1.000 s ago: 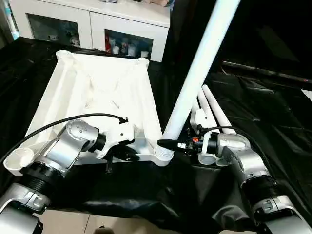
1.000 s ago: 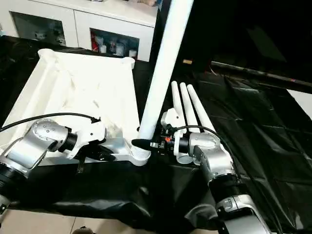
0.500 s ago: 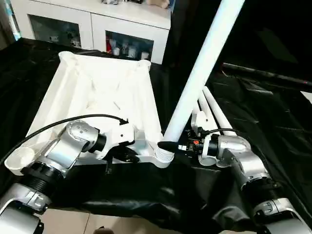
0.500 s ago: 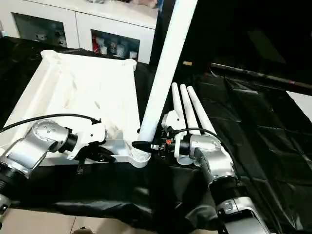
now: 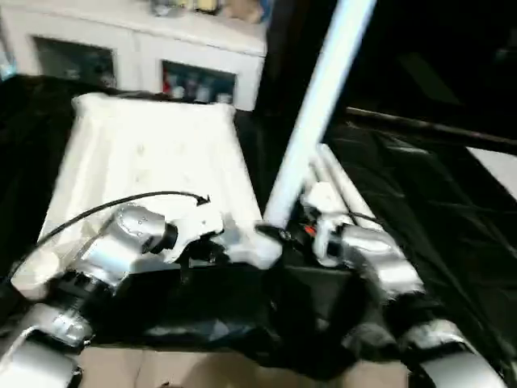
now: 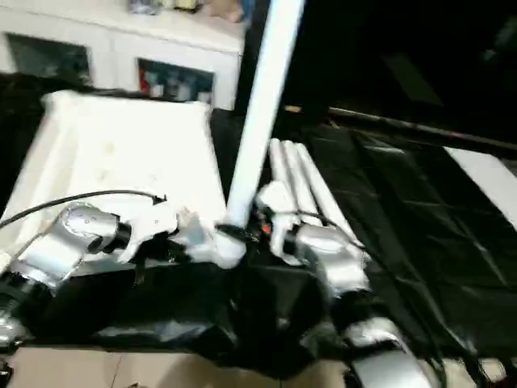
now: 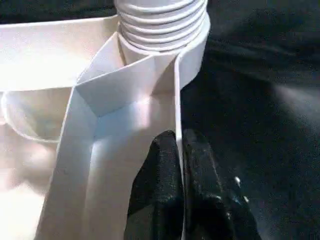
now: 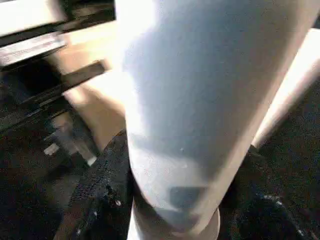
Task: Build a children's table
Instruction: Rotate leg to tighten
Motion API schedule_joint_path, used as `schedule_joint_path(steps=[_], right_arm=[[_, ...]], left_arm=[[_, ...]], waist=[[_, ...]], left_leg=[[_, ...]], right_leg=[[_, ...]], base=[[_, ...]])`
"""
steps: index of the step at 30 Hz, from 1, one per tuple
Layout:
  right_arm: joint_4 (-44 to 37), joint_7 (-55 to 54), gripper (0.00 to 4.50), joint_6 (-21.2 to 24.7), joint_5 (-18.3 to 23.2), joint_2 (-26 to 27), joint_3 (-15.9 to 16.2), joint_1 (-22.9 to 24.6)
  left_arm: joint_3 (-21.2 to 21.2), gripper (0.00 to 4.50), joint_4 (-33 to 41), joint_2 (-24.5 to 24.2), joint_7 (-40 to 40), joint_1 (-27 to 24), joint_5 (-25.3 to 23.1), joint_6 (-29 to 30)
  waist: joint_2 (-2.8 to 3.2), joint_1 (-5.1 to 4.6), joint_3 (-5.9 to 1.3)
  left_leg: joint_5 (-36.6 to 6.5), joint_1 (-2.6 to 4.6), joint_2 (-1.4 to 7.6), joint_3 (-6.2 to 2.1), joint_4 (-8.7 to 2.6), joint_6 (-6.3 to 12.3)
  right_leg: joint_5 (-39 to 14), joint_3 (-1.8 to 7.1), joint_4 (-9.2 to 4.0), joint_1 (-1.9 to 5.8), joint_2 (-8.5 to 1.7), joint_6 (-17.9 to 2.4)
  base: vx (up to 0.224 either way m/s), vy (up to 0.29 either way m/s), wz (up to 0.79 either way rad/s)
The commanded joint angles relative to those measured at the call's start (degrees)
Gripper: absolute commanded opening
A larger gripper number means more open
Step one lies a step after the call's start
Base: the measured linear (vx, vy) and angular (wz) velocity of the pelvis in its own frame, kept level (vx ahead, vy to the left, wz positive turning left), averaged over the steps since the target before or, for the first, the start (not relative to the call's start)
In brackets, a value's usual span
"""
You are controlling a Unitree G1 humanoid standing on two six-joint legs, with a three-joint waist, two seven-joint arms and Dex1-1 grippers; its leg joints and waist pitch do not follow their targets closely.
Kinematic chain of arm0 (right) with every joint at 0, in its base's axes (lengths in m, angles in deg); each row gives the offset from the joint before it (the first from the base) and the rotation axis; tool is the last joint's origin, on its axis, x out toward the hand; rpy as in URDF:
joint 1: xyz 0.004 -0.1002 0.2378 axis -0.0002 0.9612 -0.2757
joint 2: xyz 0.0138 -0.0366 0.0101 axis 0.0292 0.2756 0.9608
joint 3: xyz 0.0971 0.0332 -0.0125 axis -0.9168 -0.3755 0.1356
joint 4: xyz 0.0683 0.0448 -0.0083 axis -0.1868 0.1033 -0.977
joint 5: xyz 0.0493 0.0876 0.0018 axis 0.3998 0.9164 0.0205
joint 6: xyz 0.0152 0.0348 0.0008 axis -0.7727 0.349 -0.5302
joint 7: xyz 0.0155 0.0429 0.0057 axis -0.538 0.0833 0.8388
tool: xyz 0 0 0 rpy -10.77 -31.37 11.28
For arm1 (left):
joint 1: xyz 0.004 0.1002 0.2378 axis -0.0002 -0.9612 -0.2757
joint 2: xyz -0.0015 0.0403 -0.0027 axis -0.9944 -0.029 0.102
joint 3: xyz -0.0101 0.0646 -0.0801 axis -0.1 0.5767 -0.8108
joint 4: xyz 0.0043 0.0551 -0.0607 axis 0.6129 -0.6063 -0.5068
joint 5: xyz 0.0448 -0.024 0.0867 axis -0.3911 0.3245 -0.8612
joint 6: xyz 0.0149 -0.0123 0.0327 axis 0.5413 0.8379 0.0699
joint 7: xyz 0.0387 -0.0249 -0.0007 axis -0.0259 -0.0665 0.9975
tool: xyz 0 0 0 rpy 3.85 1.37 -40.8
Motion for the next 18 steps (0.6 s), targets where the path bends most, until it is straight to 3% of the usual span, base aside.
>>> schedule_joint_path(steps=[1, 2, 3, 4, 5, 6, 7, 8, 10, 11, 12, 13, 15, 17, 18], right_arm=[[10.4, -11.0, 1.88, 3.8, -6.2, -1.5, -0.3, 1.5], [12.4, -15.8, 1.88, 4.3, -5.7, -0.2, -1.7, 0.1], [13.8, -19.0, 1.88, 4.4, -5.4, 0.7, -2.5, -0.9], [15.8, -22.9, 1.88, 4.7, -4.9, 1.8, -3.5, -2.1], [17.5, -25.5, 1.88, 4.7, -4.6, 2.7, -3.9, -3.2], [19.0, -27.5, 1.88, 4.6, -4.2, 3.7, -4.3, -4.2], [20.3, -29.4, 1.88, 4.2, -4.3, 4.6, -4.1, -5.1], [21.3, -30.7, 1.88, 4.3, -4.1, 5.9, -4.2, -6.0], [22.4, -31.9, 1.88, 4.2, -4.1, 7.1, -4.4, -7.0], [23.1, -32.4, 1.88, 4.1, -4.2, 8.0, -4.4, -7.6], [23.5, -32.7, 1.88, 4.1, -4.3, 8.5, -4.3, -8.0], [24.1, -32.8, 1.88, 4.0, -4.9, 9.4, -3.9, -8.6], [24.6, -32.1, 1.88, 3.8, -5.8, 10.0, -3.2, -9.1], [25.0, -31.7, 1.88, 3.7, -6.2, 10.1, -2.6, -9.3], [25.3, -31.7, 1.88, 3.6, -6.3, 10.1, -2.5, -9.4]], left_arm=[[-2.5, 0.00, 2.9, 1.2, 0.7, 1.6, 2.2, 1.1], [-4.0, 0.00, 3.3, 2.9, 4.6, 1.9, 2.2, 5.2], [-5.0, 0.00, 3.7, 4.0, 7.3, 2.1, 2.1, 8.1], [-6.0, 0.00, 4.9, 5.3, 9.8, 1.9, 2.2, 12.2], [-6.4, 0.00, 6.0, 6.2, 11.6, 1.6, 2.1, 15.1], [-6.7, 0.00, 7.2, 6.9, 13.0, 1.2, 1.8, 17.7], [-6.4, 0.00, 8.6, 7.3, 13.8, 0.7, 1.2, 19.6], [-5.8, 0.00, 10.4, 7.8, 14.6, 0.1, 0.2, 21.3], [-5.3, 0.00, 12.1, 8.5, 15.2, -0.4, -0.7, 22.9], [-5.1, 0.00, 13.6, 9.1, 15.4, -0.8, -0.9, 24.2], [-5.0, 0.00, 14.5, 9.5, 15.5, -0.9, -0.8, 24.9], [-5.2, 0.00, 15.6, 9.9, 16.1, -1.1, -0.3, 26.0], [-5.1, 0.00, 15.9, 9.8, 16.9, -1.2, 0.1, 26.3], [-5.1, 0.00, 16.0, 9.4, 17.4, -1.2, 0.3, 26.2], [-5.2, 0.00, 16.1, 9.2, 17.6, -1.3, 0.4, 26.3]], waist=[[-2.27, 1.49, -1.10], [0.11, 1.81, -1.39], [-0.47, 2.26, -1.75], [0.35, 3.03, -2.41], [2.25, 1.88, -3.49], [1.67, 1.22, -3.05], [1.87, 1.13, -3.10], [2.27, 1.21, -3.41], [2.17, 1.03, -3.00], [2.64, 0.83, -2.20], [2.64, 0.83, -2.20], [1.86, 0.73, -2.52], [2.10, 0.37, -2.68], [2.05, 0.31, -2.75], [1.03, 0.15, -2.75]], left_leg=[[-16.9, 4.40, -0.39, -0.60, 7.23, -1.77], [-7.8, -0.02, -1.52, -4.01, 7.17, 0.66], [-2.3, -4.33, -2.33, -4.12, 4.34, -0.85], [-1.0, -3.08, -1.33, -3.54, 1.33, -2.07], [-2.4, 2.66, 0.16, -2.81, -0.64, -0.98], [-2.3, 1.17, -0.22, -2.65, -1.04, -1.03], [-2.5, 0.28, -0.54, -2.40, -1.44, -1.36], [-4.8, 0.27, -0.27, -2.19, -1.87, -2.67], [-7.0, 0.37, -0.33, -1.99, -2.33, -3.17], [-14.3, 1.12, -0.01, -1.89, -3.18, -3.91], [-14.3, 1.12, -0.01, -1.89, -3.18, -3.91], [-16.8, 1.23, 0.13, -2.05, -3.44, -3.96], [-14.4, 0.80, 0.41, -2.23, -3.75, -4.11], [-13.3, 1.14, 0.38, -2.05, -3.65, -3.95], [-12.0, 0.91, 0.26, -1.81, -3.57, -3.71]], right_leg=[[-57.8, 6.82, -15.26, -6.96, -8.94, 3.1], [-56.1, 9.89, -14.21, -2.89, -10.04, 0.6], [-39.2, 7.20, -10.54, 1.85, -7.29, 0.5], [-26.9, 6.27, -9.14, 1.67, -5.13, -1.5], [4.3, 4.80, -6.43, -1.35, -2.24, -8.3], [9.0, 4.69, -6.22, -0.52, -1.63, -9.3], [10.6, 4.48, -6.30, 0.53, -1.68, -9.7], [9.8, 4.44, -7.00, 1.11, -2.23, -8.2], [7.3, 4.41, -7.62, 1.00, -2.04, -6.9], [-3.4, 4.52, -9.04, 0.30, -2.32, -5.5], [-3.4, 4.52, -9.04, 0.30, -2.32, -5.5], [-10.5, 4.51, -9.62, 0.63, -2.69, -4.8], [-6.6, 4.46, -9.40, 0.76, -2.51, -4.7], [-2.8, 4.45, -9.28, 0.59, -2.38, -5.0], [-1.6, 4.45, -9.36, 0.79, -2.29, -5.0]], base=[[0.032, -0.174, 0.01], [0.113, -0.164, -0.31], [0.113, -0.164, -0.31], [0.056, -0.033, -0.08], [-0.030, -0.048, 0.22], [-0.030, -0.048, 0.22], [0.000, 0.000, 0.00], [0.000, 0.000, 0.00], [0.000, 0.000, 0.00], [0.000, 0.000, 0.00], [0.000, 0.000, 0.00], [0.000, 0.000, 0.00], [0.000, 0.000, 0.00], [0.000, 0.000, 0.00], [0.000, 0.000, 0.00]])
